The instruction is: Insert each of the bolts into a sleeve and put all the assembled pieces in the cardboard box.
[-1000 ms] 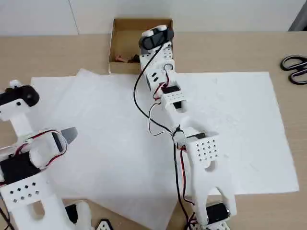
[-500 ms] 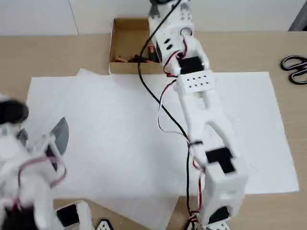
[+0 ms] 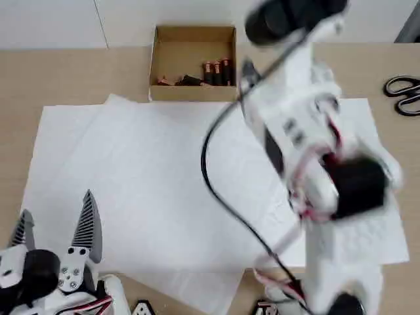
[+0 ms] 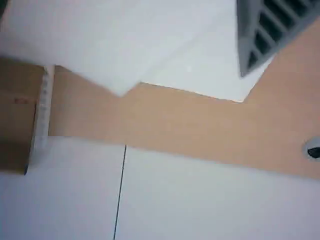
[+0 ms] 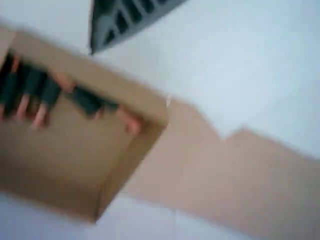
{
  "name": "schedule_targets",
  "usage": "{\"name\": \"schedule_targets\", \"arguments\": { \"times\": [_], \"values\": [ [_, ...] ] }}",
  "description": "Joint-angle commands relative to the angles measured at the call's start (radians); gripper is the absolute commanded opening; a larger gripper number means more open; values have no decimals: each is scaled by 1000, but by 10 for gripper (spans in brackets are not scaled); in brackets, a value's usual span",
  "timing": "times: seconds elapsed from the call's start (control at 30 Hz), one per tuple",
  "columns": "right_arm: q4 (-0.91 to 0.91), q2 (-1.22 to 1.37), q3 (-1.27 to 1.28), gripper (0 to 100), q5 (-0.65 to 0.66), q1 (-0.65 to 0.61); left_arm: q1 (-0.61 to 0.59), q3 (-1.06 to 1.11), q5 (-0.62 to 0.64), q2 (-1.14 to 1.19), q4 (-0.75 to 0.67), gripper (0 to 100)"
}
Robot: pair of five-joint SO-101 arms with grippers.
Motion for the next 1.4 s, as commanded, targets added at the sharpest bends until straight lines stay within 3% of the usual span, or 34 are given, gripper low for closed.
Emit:
{"name": "schedule_targets", "arguments": {
  "times": [0.0, 0.23, 0.43, 0.67, 1.0, 1.37],
  "values": [
    [197, -137, -43, 225, 3, -4, 2, 39, -9, -5, -41, 303],
    [225, -473, 164, 225, 3, -4, 5, 110, -6, -12, -40, 303],
    [193, -878, 664, 225, 9, 1, 6, 124, -6, -12, 35, 303],
    [-84, -1354, 1346, 224, 11, 4, 5, 223, -6, -12, 15, 303],
    [-288, -1322, 1729, 224, 11, 143, 3, 424, -11, -12, -61, 303],
    [-303, -1322, 2055, 224, 11, 156, 6, 799, -6, -12, -178, 303]
  ]
}}
